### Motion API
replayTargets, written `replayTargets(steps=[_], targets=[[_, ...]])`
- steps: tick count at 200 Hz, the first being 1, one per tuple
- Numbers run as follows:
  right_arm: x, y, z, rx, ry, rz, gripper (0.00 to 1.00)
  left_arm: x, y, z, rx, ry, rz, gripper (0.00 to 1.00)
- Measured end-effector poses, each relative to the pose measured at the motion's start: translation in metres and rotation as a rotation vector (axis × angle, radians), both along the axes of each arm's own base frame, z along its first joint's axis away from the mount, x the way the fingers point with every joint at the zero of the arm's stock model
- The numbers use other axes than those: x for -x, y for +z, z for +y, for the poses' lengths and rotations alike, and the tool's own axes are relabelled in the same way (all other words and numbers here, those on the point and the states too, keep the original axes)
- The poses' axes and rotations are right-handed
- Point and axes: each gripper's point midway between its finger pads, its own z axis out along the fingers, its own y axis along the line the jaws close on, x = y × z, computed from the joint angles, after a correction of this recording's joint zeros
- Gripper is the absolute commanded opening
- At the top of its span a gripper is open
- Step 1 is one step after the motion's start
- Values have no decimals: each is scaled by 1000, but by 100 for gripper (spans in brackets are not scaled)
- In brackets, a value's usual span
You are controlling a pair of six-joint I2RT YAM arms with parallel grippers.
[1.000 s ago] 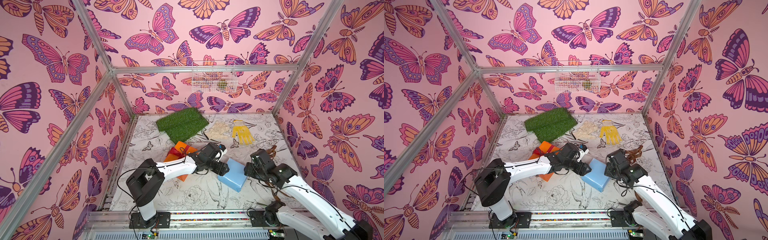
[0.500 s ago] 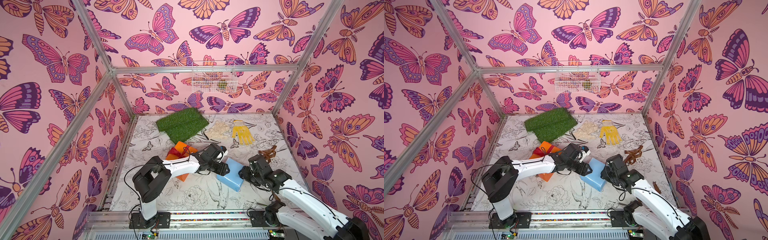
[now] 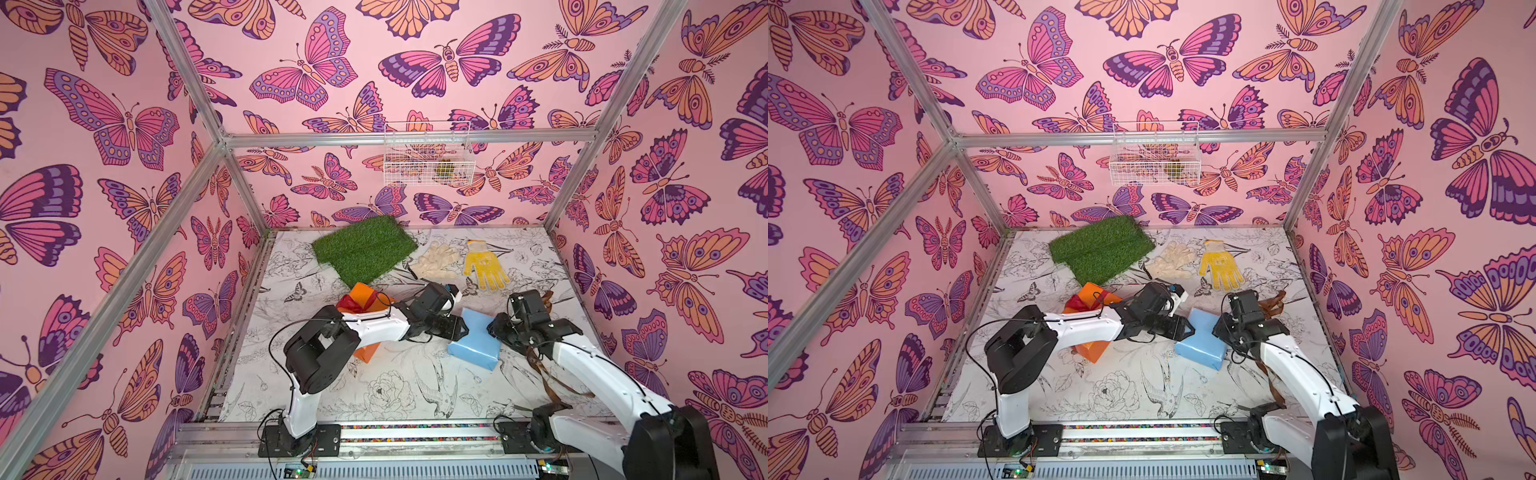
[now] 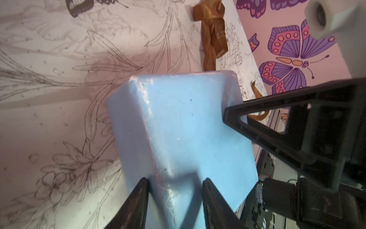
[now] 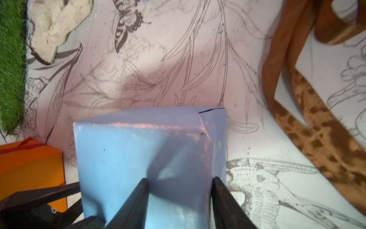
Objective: Untie the ribbon bows on the gift boxes
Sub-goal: Move the gift box to the center of the board.
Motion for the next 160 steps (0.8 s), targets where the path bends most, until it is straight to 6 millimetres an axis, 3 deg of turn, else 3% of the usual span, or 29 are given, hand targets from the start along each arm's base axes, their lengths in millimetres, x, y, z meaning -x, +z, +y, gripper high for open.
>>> replayTargets(steps=[45,104,129,160], targets=[[-45,9,-16,4,11,12,46,-30,0,-13,85,81,-1,46],[-124,17,-20,17,79,0,47,-89,2,-21,147,186,-22,45],[-131,20,-18,39,119,9,51,-96,3,-18,156,192,-24,51],[-126,23,-18,55,151,23,54,-86,5,-12,150,166,-21,63]])
